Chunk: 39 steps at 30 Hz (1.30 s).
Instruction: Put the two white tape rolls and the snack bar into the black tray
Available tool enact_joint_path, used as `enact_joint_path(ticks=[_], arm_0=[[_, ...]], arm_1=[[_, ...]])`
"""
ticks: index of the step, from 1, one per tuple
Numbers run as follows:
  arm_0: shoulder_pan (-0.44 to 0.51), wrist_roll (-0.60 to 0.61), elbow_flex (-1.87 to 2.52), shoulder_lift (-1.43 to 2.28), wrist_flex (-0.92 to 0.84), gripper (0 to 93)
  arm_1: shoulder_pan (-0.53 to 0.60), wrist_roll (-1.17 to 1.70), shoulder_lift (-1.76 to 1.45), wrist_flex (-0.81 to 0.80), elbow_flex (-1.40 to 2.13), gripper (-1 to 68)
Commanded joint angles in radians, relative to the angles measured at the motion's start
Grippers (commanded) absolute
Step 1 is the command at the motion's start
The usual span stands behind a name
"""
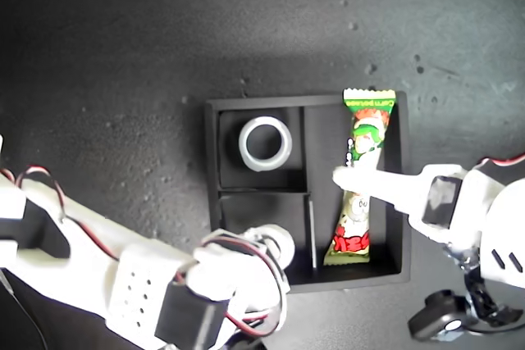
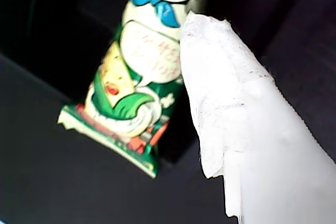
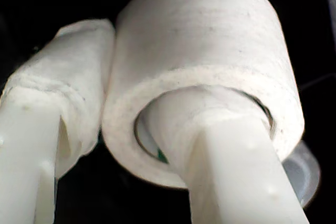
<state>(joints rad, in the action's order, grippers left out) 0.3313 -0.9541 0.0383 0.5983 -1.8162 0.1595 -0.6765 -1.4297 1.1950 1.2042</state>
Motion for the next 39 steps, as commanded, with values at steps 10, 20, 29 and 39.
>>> enact_joint_path(ticks=[10, 20, 29, 39], arm_0=[[-0.009, -0.005, 0.141, 0.227, -0.018, 17.4], [-0.298, -0.071, 1.129, 1.341, 0.015, 0.1], [-0.290, -0.189, 2.349, 2.298, 0.453, 0.1], [-0.156, -0.325, 2.879, 2.786, 0.479, 0.1]], arm_1=[[-0.089, -0.534, -0.021, 0.502, -0.632, -0.5], [-0.146, -0.742, -0.502, 0.460, -0.150, -0.6], [-0.201, -0.718, -1.703, 0.067, 1.313, -0.6], [-0.193, -0.627, -1.922, -0.011, 1.769, -0.7]])
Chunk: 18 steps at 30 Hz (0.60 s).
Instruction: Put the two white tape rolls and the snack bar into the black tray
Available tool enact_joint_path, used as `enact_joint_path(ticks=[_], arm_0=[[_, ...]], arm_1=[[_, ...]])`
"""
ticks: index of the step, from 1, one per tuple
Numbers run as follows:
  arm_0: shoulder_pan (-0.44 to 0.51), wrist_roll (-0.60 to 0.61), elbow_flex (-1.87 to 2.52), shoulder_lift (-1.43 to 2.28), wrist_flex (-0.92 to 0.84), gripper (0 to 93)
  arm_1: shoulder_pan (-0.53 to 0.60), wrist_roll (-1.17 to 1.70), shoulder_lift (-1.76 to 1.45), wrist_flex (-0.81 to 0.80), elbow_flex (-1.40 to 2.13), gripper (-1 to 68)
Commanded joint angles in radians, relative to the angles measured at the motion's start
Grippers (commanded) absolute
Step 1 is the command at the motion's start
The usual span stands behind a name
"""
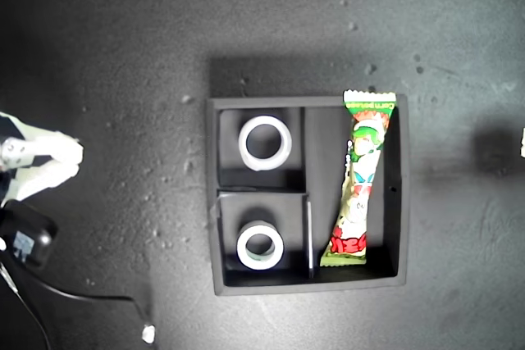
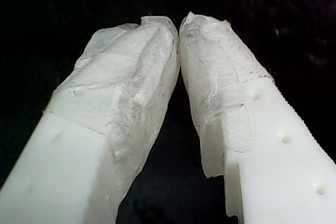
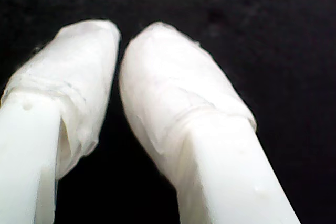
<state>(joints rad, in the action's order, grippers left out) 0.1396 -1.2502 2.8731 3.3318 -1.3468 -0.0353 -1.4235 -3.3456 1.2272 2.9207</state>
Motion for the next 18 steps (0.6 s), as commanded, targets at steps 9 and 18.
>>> enact_joint_path(ticks=[9, 18], arm_0=[[0.091, -0.025, 0.252, 0.052, 0.114, 2.4], [0.064, 0.011, 0.265, 0.052, 0.025, 4.1]], arm_1=[[-0.014, 0.173, -0.006, -0.114, 0.204, -0.6], [0.014, 0.081, -0.006, 0.103, 0.204, -0.1]])
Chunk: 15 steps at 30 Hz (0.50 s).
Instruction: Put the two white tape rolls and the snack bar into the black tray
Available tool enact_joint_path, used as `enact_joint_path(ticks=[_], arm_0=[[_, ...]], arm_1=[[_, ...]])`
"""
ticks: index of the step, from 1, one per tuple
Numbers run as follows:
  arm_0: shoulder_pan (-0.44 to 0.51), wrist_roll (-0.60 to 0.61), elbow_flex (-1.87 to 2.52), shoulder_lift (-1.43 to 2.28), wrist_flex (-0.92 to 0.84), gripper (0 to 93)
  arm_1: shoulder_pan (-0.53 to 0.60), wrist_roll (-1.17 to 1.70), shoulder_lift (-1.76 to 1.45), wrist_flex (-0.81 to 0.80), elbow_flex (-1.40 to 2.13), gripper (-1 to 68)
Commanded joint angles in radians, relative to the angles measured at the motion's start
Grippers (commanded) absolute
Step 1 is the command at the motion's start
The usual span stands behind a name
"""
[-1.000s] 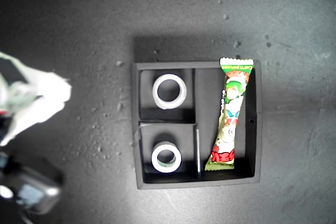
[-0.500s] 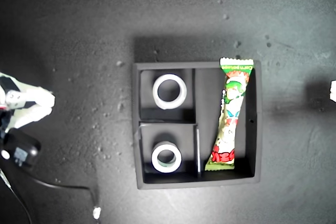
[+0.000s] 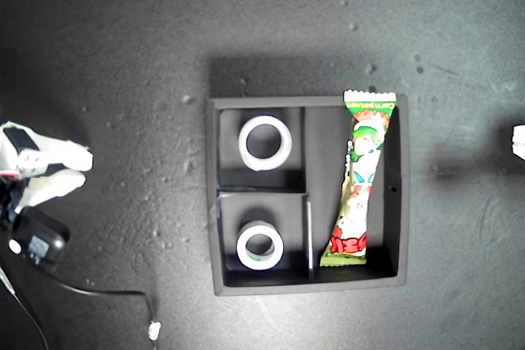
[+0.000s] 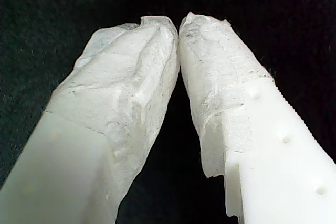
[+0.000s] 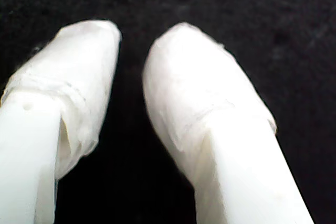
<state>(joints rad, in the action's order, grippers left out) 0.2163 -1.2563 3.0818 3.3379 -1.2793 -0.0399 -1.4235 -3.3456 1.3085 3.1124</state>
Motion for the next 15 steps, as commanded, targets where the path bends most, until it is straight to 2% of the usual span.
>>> enact_joint_path(ticks=[1, 5, 8, 10, 13, 15], arm_0=[[-0.015, -0.005, 0.057, 0.046, -0.066, 4.1], [-0.058, 0.037, 0.057, 0.046, -0.089, 4.1], [-0.074, 0.055, 0.057, 0.046, -0.089, 4.1], [-0.072, 0.044, 0.057, 0.046, -0.103, 4.1], [-0.060, -0.057, 0.057, 0.048, -0.112, 4.1], [-0.060, -0.060, 0.057, 0.048, -0.112, 4.1]], arm_1=[[0.008, 0.144, -0.006, 0.023, 0.012, -0.1], [0.006, 0.333, -0.006, 0.031, 0.012, -0.1], [0.002, 0.334, -0.006, 0.031, 0.012, -0.1], [0.000, 0.334, -0.006, 0.031, 0.012, -0.1], [0.008, 0.334, -0.006, 0.031, 0.012, -0.1], [0.008, 0.334, -0.006, 0.031, 0.012, -0.1]])
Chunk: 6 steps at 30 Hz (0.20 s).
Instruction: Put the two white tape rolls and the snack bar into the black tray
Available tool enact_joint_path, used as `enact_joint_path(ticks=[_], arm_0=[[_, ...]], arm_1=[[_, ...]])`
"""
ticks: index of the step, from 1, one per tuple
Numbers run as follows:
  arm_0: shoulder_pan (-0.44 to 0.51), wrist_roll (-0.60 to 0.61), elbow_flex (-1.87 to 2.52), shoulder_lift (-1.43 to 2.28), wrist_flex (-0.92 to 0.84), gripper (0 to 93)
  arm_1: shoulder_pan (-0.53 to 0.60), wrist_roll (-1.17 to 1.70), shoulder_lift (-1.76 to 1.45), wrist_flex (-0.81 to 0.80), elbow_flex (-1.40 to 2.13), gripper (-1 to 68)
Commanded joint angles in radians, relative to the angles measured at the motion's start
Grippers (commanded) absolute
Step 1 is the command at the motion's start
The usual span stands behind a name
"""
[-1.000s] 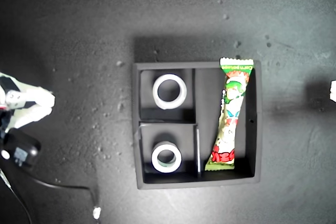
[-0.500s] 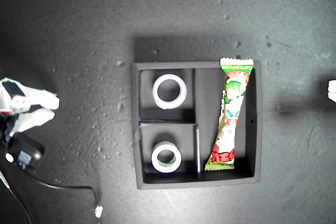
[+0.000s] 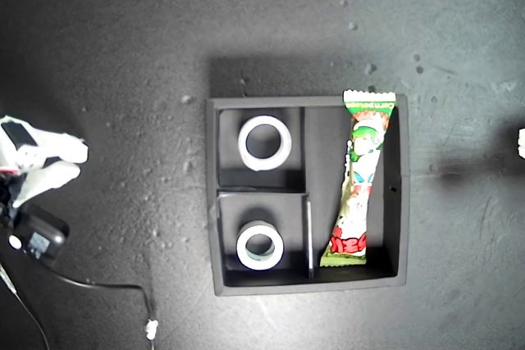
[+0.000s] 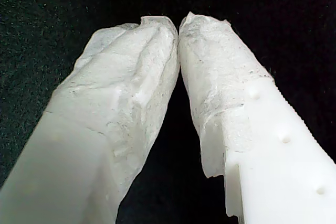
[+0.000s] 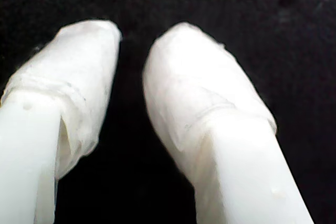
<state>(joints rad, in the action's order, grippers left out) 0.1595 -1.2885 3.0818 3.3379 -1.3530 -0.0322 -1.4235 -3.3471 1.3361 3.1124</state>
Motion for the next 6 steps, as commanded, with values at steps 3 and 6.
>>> enact_joint_path(ticks=[3, 6], arm_0=[[-0.003, -0.028, 0.057, 0.048, -0.038, 4.1], [-0.003, -0.028, 0.057, 0.048, -0.038, 4.1]], arm_1=[[0.000, 0.334, -0.005, 0.003, 0.012, -0.1], [0.000, 0.334, -0.005, 0.003, 0.012, -0.1]])
